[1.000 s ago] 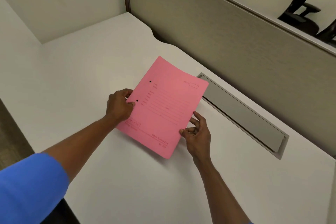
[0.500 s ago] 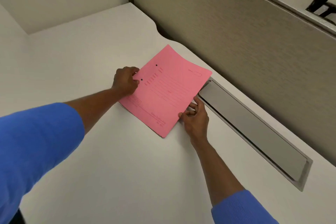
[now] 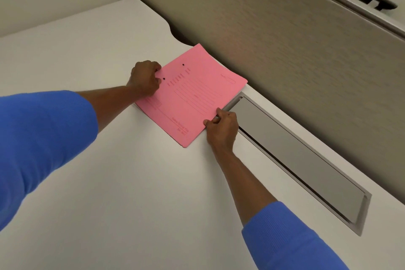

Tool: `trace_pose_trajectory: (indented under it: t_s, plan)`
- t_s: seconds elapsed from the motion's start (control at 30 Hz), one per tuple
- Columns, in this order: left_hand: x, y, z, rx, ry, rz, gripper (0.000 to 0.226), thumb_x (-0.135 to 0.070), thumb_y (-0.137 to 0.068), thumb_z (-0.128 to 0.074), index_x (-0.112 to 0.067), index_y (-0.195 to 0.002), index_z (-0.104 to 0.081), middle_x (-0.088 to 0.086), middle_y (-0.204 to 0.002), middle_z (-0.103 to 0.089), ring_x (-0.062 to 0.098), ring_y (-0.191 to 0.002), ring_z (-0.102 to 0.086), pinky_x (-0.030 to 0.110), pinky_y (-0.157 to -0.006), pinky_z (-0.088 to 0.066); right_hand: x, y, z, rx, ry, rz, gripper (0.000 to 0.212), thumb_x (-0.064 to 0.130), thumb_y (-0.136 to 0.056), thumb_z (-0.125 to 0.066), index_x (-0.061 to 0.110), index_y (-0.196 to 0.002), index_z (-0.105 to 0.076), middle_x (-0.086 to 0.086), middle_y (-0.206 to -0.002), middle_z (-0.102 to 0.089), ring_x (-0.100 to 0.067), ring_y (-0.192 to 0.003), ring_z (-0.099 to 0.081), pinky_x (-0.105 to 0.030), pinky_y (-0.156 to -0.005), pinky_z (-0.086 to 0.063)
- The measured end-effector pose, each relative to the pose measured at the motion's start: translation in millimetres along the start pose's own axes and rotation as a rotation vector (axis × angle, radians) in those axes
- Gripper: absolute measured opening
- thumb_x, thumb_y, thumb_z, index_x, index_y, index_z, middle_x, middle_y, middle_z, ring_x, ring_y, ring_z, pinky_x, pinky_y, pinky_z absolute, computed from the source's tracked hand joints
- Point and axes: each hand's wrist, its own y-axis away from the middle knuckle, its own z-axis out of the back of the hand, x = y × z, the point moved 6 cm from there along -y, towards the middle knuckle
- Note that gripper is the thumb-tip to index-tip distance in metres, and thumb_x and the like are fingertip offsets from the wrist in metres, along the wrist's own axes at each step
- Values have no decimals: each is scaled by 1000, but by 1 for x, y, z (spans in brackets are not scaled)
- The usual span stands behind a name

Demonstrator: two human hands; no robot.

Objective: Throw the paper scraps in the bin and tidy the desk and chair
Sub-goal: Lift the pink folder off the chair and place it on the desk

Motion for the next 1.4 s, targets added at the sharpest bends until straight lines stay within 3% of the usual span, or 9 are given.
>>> trace_pose_trajectory:
  t_s: [0.37, 0.43, 0.53, 0.63, 0.8, 0.97, 1.07, 1.23, 1.4]
  plan:
    - [-13, -26, -26, 56, -221, -110, 39, -17, -96, -72, -1, -131, -68, 23, -122, -63, 45, -119, -58, 54, -97, -53, -13, -13, -2, -42, 31, -47, 28, 4, -96, -73, 3, -121, -61, 10, -101, -43, -9, -84, -56, 1, -69, -42]
    - [-15, -26, -27, 61, -244, -118, 38, -15, -96, -71, 1, -130, -68, 24, -122, -62, 45, -119, -57, 54, -95, -53, -15, -13, -4, -35, 47, -38, 25, 3, -96, -72, 2, -118, -61, 8, -102, -44, -10, -87, -56, -3, -77, -43]
    - [-18, -24, -25, 80, -272, -132, 35, -14, -97, -67, 1, -128, -67, 23, -122, -60, 43, -120, -56, 54, -94, -53, -17, -12, -4, -37, 56, -28, 26, 2, -99, -66, -1, -124, -58, 12, -100, -48, -8, -85, -58, 0, -63, -45]
    - [-21, -19, -22, 94, -293, -144, 33, -17, -97, -64, 1, -126, -66, 21, -121, -59, 42, -119, -56, 55, -92, -54, -14, -10, -4, -48, 114, 27, 28, 14, -95, -67, 9, -122, -64, -4, -123, -56, -21, -107, -59, -19, -82, -43]
    - [-30, 1, -9, -9, -346, -174, 48, -7, -91, -57, 2, -138, -52, 24, -134, -57, 44, -123, -52, 53, -101, -46, -10, -2, -3, -32, 12, 14, 34, 19, -99, -72, 9, -130, -62, -7, -125, -48, -25, -112, -63, -36, -96, -57]
    - [-48, 50, 7, -93, -350, -332, 45, -20, -95, -65, -2, -136, -58, 18, -132, -63, 38, -122, -56, 49, -99, -49, -9, 26, 4, -35, -22, 46, 52, 34, -96, -75, 17, -140, -53, -7, -139, -49, -21, -110, -65, -31, -89, -56]
    - [-50, 85, 16, -98, -377, -385, 23, -25, -96, -65, -8, -111, -73, 10, -114, -73, 33, -113, -59, 47, -90, -53, -14, 59, 10, -11, 17, 95, 50, 26, -95, -75, 19, -140, -55, -2, -140, -48, -17, -109, -66, -32, -90, -57]
    - [-32, 157, 34, 28, -268, -235, 21, -32, -99, -58, -18, -95, -73, 0, -96, -77, 30, -95, -69, 42, -73, -58, -31, 131, 19, 8, 99, 109, 46, 25, -91, -73, 32, -134, -57, 13, -132, -48, -10, -108, -66, -33, -84, -56]
    - [8, 242, 40, 221, -183, -105, 19, -38, -99, -59, -25, -98, -73, -6, -98, -78, 24, -94, -72, 35, -77, -56, -44, 203, 29, 52, 170, 46, 44, 28, -90, -71, 36, -130, -56, 18, -126, -47, -11, -113, -62, -34, -81, -55]
